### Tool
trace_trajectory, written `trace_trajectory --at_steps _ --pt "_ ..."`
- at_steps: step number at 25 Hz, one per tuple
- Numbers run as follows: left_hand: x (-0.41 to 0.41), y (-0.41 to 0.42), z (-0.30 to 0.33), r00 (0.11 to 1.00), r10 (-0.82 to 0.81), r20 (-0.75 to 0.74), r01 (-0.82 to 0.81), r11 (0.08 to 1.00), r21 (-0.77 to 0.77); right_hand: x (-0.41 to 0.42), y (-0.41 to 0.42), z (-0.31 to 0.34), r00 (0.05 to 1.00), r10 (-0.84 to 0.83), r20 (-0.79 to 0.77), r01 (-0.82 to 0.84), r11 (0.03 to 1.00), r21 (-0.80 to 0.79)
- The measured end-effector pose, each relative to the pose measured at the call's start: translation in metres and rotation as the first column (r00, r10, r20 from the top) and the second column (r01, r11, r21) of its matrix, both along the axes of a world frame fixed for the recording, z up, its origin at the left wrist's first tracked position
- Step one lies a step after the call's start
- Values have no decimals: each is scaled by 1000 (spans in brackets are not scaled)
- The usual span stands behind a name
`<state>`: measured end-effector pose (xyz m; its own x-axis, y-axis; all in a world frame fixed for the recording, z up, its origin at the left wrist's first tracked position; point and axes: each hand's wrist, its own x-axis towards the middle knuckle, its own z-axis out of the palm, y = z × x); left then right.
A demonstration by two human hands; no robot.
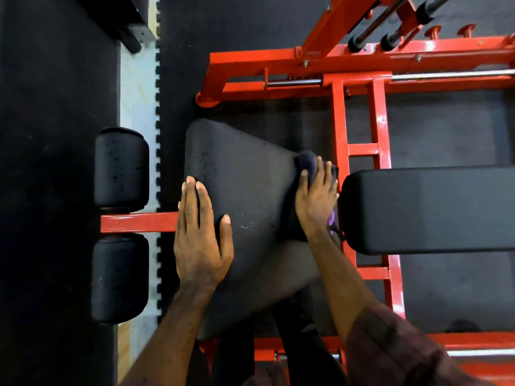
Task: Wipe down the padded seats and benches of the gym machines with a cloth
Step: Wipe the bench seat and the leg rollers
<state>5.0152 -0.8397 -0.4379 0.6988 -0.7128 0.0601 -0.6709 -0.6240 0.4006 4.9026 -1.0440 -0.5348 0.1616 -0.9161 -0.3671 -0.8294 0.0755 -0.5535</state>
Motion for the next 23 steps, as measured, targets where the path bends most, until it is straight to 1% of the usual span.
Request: trace_trajectory --at_steps 1,2,4,5,6,7,8,10,11,12,13,14,15,16,17,18,20,21,22,23 --pt "0 0 -1 1000 -4 3 4 1000 2 25 -5 7 999 -42 -31 42 999 5" --pt "1 0 -1 1000 -4 11 4 1000 4 43 -3 13 1000 -12 -20 11 999 -41" --pt "1 1 -1 1000 -10 11 10 1000 -4 44 24 25 978 194 72 -178 967 -185" --pt "0 1 -1 1000 -12 7 12 1000 -9 28 44 29 947 306 99 -279 935 -218" --pt "-1 2 -1 1000 -7 1 7 1000 -9 5 60 30 923 367 115 -337 916 -217" --pt "-2 2 0 1000 1 -3 -1 1000 -8 -13 63 29 928 354 116 -330 925 -186" --pt "-2 2 0 1000 6 -5 -6 1000 -9 -16 57 26 951 288 110 -272 951 -144" --pt "1 2 0 1000 -5 -7 5 1000 -13 12 35 26 995 70 65 -68 997 -25" --pt "2 1 -2 1000 -9 -7 9 1000 -12 33 29 29 999 15 41 -15 1000 -11" --pt "3 1 -3 1000 -9 3 9 1000 -10 46 31 33 999 30 36 -28 998 -48" --pt "3 2 -3 1000 -9 8 9 1000 -12 48 41 37 993 108 56 -101 988 -114" --pt "2 2 -4 1000 -14 2 14 1000 -20 39 55 40 968 233 93 -213 960 -182" --pt "1 3 -4 1000 -20 -9 19 999 -31 20 73 41 927 355 121 -324 921 -218" --pt "0 3 -3 1000 -17 -23 16 999 -41 -4 87 41 897 420 141 -386 897 -218" --pt "0 3 -1 999 -6 -33 4 999 -49 -21 90 39 901 407 153 -375 905 -199" --pt "1 3 -1 999 6 -42 -9 998 -58 -24 88 36 929 336 153 -311 936 -166" --pt "3 4 -1 997 10 -77 -18 995 -99 9 75 39 988 113 102 -108 993 -53" --pt "3 4 -2 995 4 -99 -17 992 -126 29 70 44 995 57 83 -55 998 -26" --pt "4 3 -3 994 1 -114 -18 989 -147 43 69 48 994 65 88 -61 997 -45" --pt "4 4 -3 991 6 -135 -28 986 -165 45 76 53 984 139 108 -128 987 -98"
